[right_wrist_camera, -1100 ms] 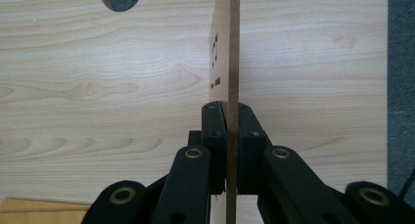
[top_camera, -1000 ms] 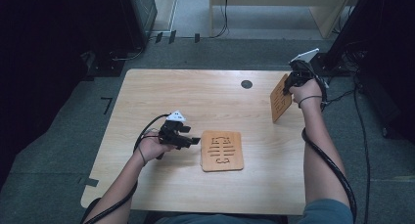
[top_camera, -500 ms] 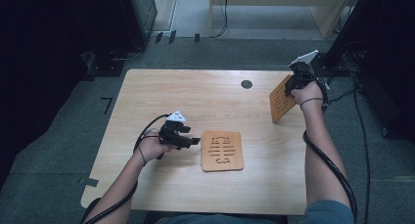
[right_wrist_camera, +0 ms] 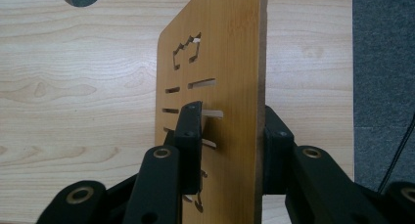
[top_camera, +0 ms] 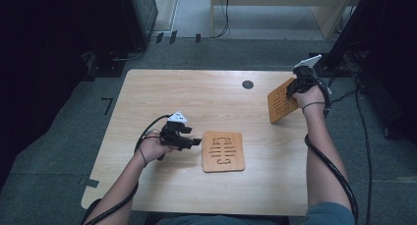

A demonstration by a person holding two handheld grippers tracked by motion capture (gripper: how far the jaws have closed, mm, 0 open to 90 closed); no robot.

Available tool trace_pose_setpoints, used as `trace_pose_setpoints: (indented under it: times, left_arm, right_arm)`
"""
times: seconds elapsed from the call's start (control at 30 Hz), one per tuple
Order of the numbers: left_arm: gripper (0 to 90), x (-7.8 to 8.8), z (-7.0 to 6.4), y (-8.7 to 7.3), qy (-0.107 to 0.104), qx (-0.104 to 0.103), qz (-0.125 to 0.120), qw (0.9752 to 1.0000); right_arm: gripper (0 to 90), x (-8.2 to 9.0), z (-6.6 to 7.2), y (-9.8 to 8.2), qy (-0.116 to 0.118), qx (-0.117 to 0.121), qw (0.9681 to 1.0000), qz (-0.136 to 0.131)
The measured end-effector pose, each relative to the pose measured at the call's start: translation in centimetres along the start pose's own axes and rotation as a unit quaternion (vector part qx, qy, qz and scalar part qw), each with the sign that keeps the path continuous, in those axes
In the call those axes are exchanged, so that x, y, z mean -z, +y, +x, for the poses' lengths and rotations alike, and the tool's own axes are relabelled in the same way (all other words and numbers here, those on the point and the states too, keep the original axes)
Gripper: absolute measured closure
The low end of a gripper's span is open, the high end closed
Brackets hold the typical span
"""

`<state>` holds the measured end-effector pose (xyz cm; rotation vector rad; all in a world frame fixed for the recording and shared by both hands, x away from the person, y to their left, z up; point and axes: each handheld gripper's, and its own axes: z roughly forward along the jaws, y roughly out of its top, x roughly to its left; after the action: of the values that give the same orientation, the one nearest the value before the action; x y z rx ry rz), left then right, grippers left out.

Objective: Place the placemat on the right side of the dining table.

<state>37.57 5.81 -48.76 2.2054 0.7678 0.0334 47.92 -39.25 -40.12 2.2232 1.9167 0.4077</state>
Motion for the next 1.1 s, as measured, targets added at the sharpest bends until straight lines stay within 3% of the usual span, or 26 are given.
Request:
trace_pose_setpoints:
  times: [0.63, 0.83, 1.1]
  left_arm:
    - [28.7, 0.1, -0.1, 0.1, -0.002, -0.005, -0.002, 1.0]
    - [28.6, 0.0, -0.1, 0.0, -0.003, -0.001, -0.005, 1.0]
    - [28.5, 0.1, -0.1, 0.0, -0.003, -0.002, -0.006, 1.0]
  right_arm:
    - [60.6, -1.4, -0.9, -0.6, 0.022, -0.012, 0.9997, -0.008]
    - [57.9, -2.2, -1.4, -1.0, 0.038, -0.028, 0.9989, -0.008]
    - [55.6, -2.6, -1.6, -1.3, 0.042, -0.019, 0.9987, -0.022]
